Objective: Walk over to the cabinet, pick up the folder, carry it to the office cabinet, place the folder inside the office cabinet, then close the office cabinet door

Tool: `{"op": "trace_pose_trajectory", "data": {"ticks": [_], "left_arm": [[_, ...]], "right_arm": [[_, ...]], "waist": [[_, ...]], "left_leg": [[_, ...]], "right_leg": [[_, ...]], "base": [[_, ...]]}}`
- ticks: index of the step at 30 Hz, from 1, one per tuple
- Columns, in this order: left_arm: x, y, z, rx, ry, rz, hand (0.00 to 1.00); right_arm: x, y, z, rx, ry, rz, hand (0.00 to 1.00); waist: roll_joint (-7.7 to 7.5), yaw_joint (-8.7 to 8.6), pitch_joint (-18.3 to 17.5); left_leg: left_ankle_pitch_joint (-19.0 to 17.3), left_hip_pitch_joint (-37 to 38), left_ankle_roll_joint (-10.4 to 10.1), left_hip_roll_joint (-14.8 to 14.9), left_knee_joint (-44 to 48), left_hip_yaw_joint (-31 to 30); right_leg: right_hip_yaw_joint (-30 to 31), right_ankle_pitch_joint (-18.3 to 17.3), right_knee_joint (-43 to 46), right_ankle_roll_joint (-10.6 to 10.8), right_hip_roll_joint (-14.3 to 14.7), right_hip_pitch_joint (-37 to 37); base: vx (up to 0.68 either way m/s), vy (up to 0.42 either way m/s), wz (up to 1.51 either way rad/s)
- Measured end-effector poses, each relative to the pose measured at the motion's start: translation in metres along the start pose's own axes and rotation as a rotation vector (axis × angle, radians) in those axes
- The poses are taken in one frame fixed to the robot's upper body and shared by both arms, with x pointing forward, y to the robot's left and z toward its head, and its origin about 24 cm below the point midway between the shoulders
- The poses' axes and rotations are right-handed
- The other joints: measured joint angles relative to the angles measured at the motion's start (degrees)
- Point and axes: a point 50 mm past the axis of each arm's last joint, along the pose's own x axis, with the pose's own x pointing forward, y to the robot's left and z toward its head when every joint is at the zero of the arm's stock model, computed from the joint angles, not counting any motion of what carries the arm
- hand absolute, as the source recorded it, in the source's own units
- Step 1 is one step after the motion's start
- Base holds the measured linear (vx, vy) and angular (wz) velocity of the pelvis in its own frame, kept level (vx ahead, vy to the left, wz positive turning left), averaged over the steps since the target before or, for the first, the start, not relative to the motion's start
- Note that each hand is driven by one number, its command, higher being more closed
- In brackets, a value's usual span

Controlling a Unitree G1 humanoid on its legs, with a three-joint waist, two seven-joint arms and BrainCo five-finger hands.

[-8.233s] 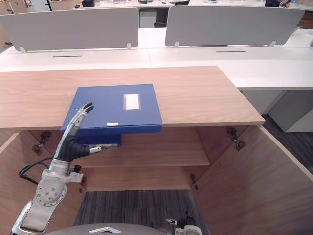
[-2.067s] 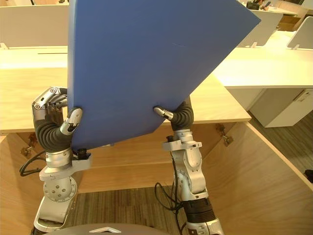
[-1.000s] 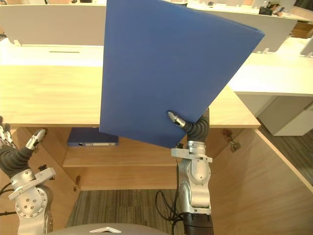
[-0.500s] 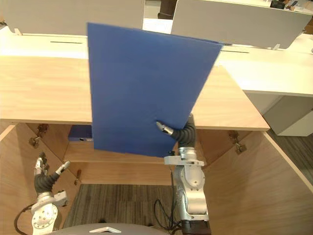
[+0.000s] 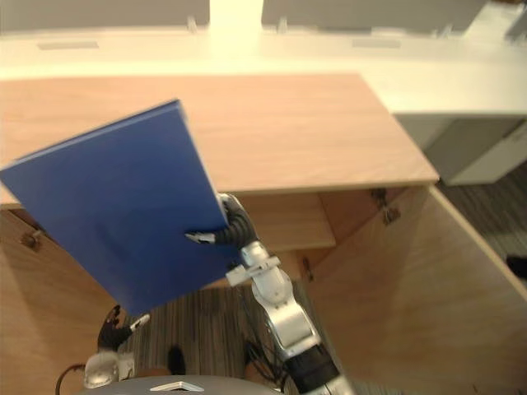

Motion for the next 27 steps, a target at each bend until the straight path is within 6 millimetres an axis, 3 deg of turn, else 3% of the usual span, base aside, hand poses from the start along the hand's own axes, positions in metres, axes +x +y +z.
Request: {"op": "trace_pose_trajectory", "data": {"ticks": [1, 3, 6, 9, 16, 21, 24, 27], "left_arm": [[0.005, -0.002, 0.009, -0.002, -0.022, -0.004, 0.00], [0.020, -0.011, 0.040, -0.015, -0.100, -0.004, 0.00], [0.028, -0.011, 0.062, -0.036, -0.161, 0.013, 0.00], [0.029, -0.011, 0.065, -0.070, -0.165, 0.018, 0.00], [0.025, -0.009, 0.087, -0.146, -0.249, 0.046, 0.00], [0.026, -0.011, 0.108, -0.174, -0.319, 0.050, 0.00], [0.028, -0.010, 0.134, -0.206, -0.398, 0.052, 0.00], [0.028, -0.007, 0.147, -0.240, -0.439, 0.061, 0.00]], "right_arm": [[0.007, 0.002, 0.003, -0.014, -0.021, 0.015, 1.00], [0.028, 0.010, 0.013, -0.070, -0.087, 0.083, 1.00], [0.033, 0.019, 0.016, -0.087, -0.105, 0.127, 1.00], [0.032, 0.028, 0.020, -0.114, -0.125, 0.163, 1.00], [0.031, 0.023, 0.042, -0.152, -0.219, 0.140, 1.00], [0.035, 0.004, 0.043, -0.168, -0.219, 0.061, 1.00], [0.037, -0.020, 0.045, -0.101, -0.217, -0.054, 1.00], [0.037, -0.044, 0.047, -0.041, -0.218, -0.174, 1.00]], "waist": [[-0.44, 0.05, 1.16], [1.97, -0.24, 5.36], [2.73, 0.03, 8.12], [2.93, 0.31, 8.78], [3.65, 1.70, 9.77], [4.16, 2.34, 12.35], [4.16, 3.42, 15.76], [4.15, 4.01, 16.80]], "left_leg": [[-1.46, -2.68, 0.12, 0.60, 4.19, 0.24], [-6.55, -13.80, 0.82, 3.46, 18.29, 0.10], [-10.90, -23.21, 0.95, 5.40, 28.43, 0.24], [-13.62, -29.65, 1.37, 7.15, 35.28, 0.29], [-16.52, -40.48, 1.44, 9.95, 45.18, -0.03], [-18.54, -46.89, 1.57, 10.67, 51.22, -1.58], [-18.65, -51.87, 1.62, 10.88, 53.70, -2.62], [-18.70, -54.68, 1.59, 10.90, 54.66, -2.97]], "right_leg": [[0.45, -0.09, 1.85, 0.08, 0.11, -1.85], [1.27, -1.96, 10.23, 0.38, 1.03, -10.90], [2.69, -5.72, 20.74, 0.50, 1.26, -21.24], [2.69, -8.18, 27.26, 0.38, 1.05, -28.00], [2.35, -10.69, 36.78, -0.39, 1.08, -39.01], [1.92, -12.71, 43.19, 0.24, 0.90, -45.02], [1.55, -13.32, 46.11, 0.12, 0.82, -49.70], [1.46, -13.69, 47.45, -0.02, 0.74, -52.57]], "base": [[-0.20, -0.025, -0.30], [-0.27, 0.019, -0.20], [-0.30, 0.078, -0.16], [-0.15, 0.035, -0.12], [-0.08, 0.001, -0.06], [-0.05, -0.004, 0.05], [-0.04, -0.041, 0.06], [-0.01, -0.055, 0.04]]}}
